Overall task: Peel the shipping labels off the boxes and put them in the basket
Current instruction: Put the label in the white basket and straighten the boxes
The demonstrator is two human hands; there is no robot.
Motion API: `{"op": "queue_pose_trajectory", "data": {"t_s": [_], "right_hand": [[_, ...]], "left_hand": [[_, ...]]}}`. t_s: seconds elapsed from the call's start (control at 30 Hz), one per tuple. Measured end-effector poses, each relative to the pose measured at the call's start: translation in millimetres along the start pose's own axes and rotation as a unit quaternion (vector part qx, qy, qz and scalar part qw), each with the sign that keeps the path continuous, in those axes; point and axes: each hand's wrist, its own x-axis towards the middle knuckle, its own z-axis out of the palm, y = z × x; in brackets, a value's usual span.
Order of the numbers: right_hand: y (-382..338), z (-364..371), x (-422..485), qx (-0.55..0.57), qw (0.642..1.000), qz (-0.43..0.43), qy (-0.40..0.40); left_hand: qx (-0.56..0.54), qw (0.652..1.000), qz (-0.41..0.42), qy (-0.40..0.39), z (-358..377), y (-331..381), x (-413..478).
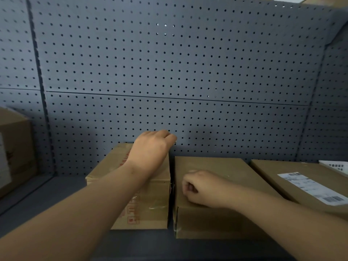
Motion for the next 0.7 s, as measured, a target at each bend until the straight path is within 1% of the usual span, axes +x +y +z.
{"op": "queue_pose_trajectory", "data": {"t_s": [0.13,0.23,0.27,0.33,0.4,0.47,0.53,0.57,0.63,0.7], "right_hand": [[11.0,-6.3,-31.4,-0.005,1.0,0.015,-0.026],[24.2,-18.0,-42.2,-0.01,0.996,0.051,-0.066],[29.6,-21.9,-43.0,-0.006,0.996,0.063,-0.063],[39.2,-29.0,-42.4,0.012,0.996,0.088,-0.015],[46.7,-33.9,-40.3,0.052,0.989,0.119,0.077],[54.7,-36.4,-39.0,0.103,0.968,0.154,0.168],[64.2,-37.7,-41.0,0.176,0.941,0.177,0.227],[67.4,-39.0,-44.0,0.216,0.928,0.174,0.25],[77.2,-42.0,-52.5,0.275,0.908,0.163,0.271],[90.6,-46.5,-65.4,0.293,0.9,0.151,0.286]], "left_hand": [[-0.001,1.0,0.004,0.004,-3.3,7.0,-1.2],[-0.003,1.0,0.012,-0.001,-8.5,17.3,-1.5],[-0.007,1.0,0.015,0.001,-11.3,21.8,-0.7],[-0.02,1.0,0.021,0.0,-15.7,33.0,2.1],[-0.053,0.998,0.023,-0.001,-21.3,48.5,6.2],[-0.122,0.992,0.007,0.015,-23.2,67.4,12.6],[-0.206,0.978,-0.007,0.02,-27.1,86.8,20.7],[-0.24,0.97,-0.012,0.026,-27.4,96.3,26.2],[-0.286,0.958,-0.018,0.028,-26.6,115.6,37.4],[-0.328,0.944,-0.024,0.017,-23.2,136.0,49.0]]}}
